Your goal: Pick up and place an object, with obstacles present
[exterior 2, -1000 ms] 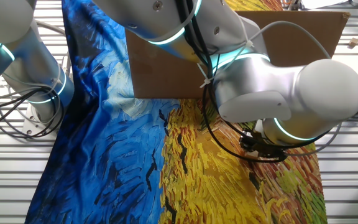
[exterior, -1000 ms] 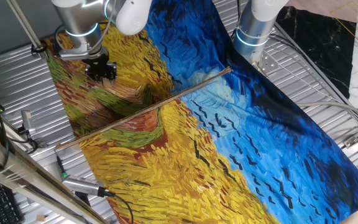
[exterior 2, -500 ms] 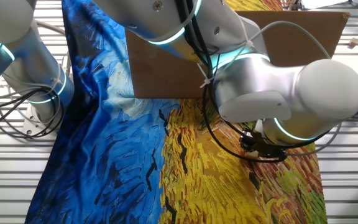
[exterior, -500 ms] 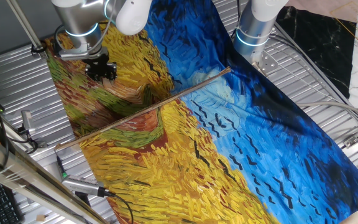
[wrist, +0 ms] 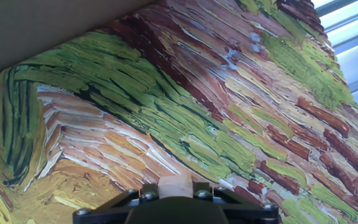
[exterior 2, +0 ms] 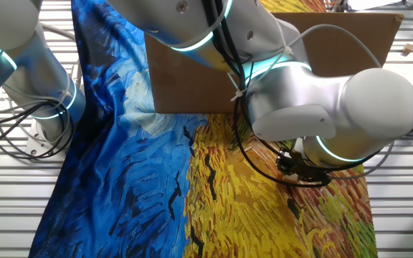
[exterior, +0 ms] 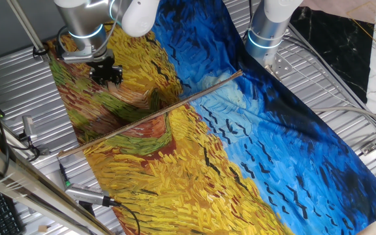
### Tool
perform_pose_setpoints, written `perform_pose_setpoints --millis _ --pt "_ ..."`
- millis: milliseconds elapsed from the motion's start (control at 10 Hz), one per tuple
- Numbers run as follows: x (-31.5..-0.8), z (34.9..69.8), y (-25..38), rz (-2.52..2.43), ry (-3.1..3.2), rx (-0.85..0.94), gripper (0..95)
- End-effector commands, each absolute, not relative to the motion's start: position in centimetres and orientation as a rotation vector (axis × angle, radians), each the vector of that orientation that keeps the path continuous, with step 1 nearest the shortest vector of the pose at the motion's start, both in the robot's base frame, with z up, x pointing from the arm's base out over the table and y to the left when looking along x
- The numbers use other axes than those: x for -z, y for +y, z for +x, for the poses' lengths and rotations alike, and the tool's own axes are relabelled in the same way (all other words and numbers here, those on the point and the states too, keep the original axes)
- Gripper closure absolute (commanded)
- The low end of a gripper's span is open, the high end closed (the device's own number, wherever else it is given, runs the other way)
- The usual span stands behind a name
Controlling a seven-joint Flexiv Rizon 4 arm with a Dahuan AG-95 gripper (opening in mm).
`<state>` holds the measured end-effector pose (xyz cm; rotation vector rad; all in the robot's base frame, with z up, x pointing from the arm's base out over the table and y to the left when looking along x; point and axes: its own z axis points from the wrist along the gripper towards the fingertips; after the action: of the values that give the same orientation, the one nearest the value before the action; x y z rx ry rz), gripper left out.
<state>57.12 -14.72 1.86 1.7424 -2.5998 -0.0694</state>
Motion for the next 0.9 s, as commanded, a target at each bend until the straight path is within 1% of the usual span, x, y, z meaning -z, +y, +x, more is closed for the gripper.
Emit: perform_pose_setpoints --millis 100,200,300,600,900 --pt "-1.8 57.2 -14.7 1.742 -2.600 0.070 95.0" --pt "-1.8 57.2 -14.7 1.742 -2.600 0.070 95.0" --pt "-6.6 56.9 -15.3 1.626 -2.644 0.050 95.0" --pt "-7.0 56.9 -15.4 1.624 -2.648 0.064 95.0" --pt "-8.3 56.9 -15.8 1.611 -2.642 0.077 95.0"
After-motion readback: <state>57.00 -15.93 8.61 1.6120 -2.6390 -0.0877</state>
